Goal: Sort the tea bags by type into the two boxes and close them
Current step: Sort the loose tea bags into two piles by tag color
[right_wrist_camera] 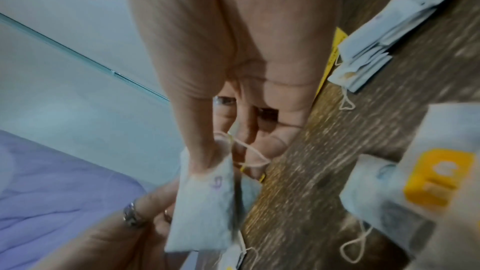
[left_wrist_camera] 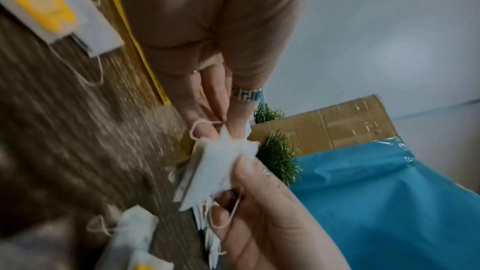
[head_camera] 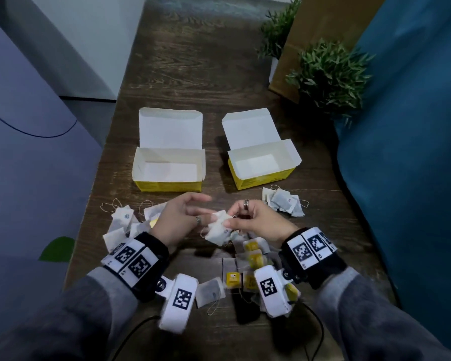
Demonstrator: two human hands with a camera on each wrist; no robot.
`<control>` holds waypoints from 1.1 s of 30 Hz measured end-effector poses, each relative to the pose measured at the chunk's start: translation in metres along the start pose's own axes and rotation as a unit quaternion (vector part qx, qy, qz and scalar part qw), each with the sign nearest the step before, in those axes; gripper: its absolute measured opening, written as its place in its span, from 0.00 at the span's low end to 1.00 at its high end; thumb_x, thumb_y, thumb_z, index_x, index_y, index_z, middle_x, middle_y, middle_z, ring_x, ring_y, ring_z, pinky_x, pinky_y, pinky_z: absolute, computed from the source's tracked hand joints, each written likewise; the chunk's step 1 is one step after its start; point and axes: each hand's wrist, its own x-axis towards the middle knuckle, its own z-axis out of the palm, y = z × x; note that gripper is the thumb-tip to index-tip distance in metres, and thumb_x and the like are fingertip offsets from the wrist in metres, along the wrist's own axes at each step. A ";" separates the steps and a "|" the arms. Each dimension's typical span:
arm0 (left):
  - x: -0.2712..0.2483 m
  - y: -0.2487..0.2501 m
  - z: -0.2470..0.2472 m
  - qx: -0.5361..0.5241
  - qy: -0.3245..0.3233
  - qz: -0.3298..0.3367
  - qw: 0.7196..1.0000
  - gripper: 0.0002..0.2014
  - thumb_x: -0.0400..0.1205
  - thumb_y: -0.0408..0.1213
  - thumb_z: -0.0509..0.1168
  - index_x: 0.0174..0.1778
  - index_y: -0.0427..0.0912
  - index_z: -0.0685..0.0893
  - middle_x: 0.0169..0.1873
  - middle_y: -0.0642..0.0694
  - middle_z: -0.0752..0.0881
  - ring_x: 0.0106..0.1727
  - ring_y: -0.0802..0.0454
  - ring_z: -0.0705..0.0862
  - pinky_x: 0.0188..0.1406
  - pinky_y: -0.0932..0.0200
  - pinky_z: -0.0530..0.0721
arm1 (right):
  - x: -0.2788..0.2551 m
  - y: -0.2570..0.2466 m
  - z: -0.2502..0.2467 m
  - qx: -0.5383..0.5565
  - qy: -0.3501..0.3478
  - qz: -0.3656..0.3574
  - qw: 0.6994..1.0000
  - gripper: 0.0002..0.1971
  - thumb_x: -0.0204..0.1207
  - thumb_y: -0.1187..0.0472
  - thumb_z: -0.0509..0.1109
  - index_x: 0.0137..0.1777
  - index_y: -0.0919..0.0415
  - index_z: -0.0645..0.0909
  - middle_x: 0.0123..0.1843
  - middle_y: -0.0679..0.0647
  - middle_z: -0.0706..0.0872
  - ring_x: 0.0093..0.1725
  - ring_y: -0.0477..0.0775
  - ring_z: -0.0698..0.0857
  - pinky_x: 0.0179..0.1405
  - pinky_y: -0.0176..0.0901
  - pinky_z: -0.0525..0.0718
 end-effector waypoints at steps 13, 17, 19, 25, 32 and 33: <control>0.016 -0.037 0.004 0.387 -0.153 -0.003 0.909 0.09 0.77 0.27 0.65 0.49 0.43 0.83 0.39 0.48 0.86 0.32 0.62 0.81 0.38 0.68 0.79 | -0.015 0.067 -0.101 -0.040 0.437 0.085 0.894 0.11 0.70 0.70 0.75 0.38 0.56 0.75 0.38 0.55 0.80 0.27 0.48 0.81 0.30 0.46 0.86; 0.011 -0.045 0.005 0.560 -0.251 0.021 0.789 0.14 0.71 0.35 0.74 0.51 0.47 0.84 0.38 0.54 0.87 0.31 0.65 0.81 0.37 0.68 0.79 | -0.016 0.077 -0.101 -0.148 0.448 0.082 0.878 0.13 0.67 0.67 0.77 0.49 0.59 0.78 0.52 0.56 0.77 0.49 0.53 0.79 0.43 0.32 0.81; 0.007 -0.050 0.007 0.609 -0.282 0.016 0.741 0.22 0.65 0.46 0.78 0.53 0.50 0.81 0.38 0.56 0.85 0.34 0.61 0.80 0.40 0.61 0.80 | -0.020 0.077 -0.097 -0.196 0.452 0.075 0.867 0.13 0.68 0.63 0.77 0.50 0.57 0.79 0.59 0.58 0.73 0.58 0.57 0.76 0.60 0.41 0.75; -0.010 -0.059 0.022 0.710 -0.292 0.054 0.638 0.26 0.66 0.43 0.76 0.56 0.49 0.72 0.41 0.53 0.74 0.42 0.53 0.73 0.36 0.56 0.70 | -0.040 0.080 -0.074 -0.202 0.323 0.018 0.924 0.08 0.71 0.63 0.75 0.38 0.49 0.80 0.39 0.45 0.82 0.36 0.41 0.80 0.48 0.43 0.78; -0.010 -0.064 0.022 0.648 -0.296 0.035 0.701 0.09 0.71 0.33 0.69 0.45 0.47 0.80 0.30 0.58 0.74 0.34 0.59 0.73 0.29 0.67 0.69 | -0.062 0.085 -0.057 -0.161 0.116 0.063 0.978 0.12 0.70 0.64 0.76 0.46 0.46 0.80 0.42 0.48 0.81 0.42 0.51 0.81 0.49 0.44 0.80; -0.011 -0.061 0.019 0.628 -0.295 0.034 0.719 0.08 0.72 0.32 0.67 0.37 0.51 0.79 0.28 0.58 0.75 0.31 0.62 0.72 0.26 0.70 0.67 | -0.062 0.085 -0.054 -0.175 0.114 0.060 0.976 0.13 0.70 0.64 0.76 0.47 0.47 0.79 0.45 0.49 0.80 0.43 0.51 0.81 0.48 0.40 0.80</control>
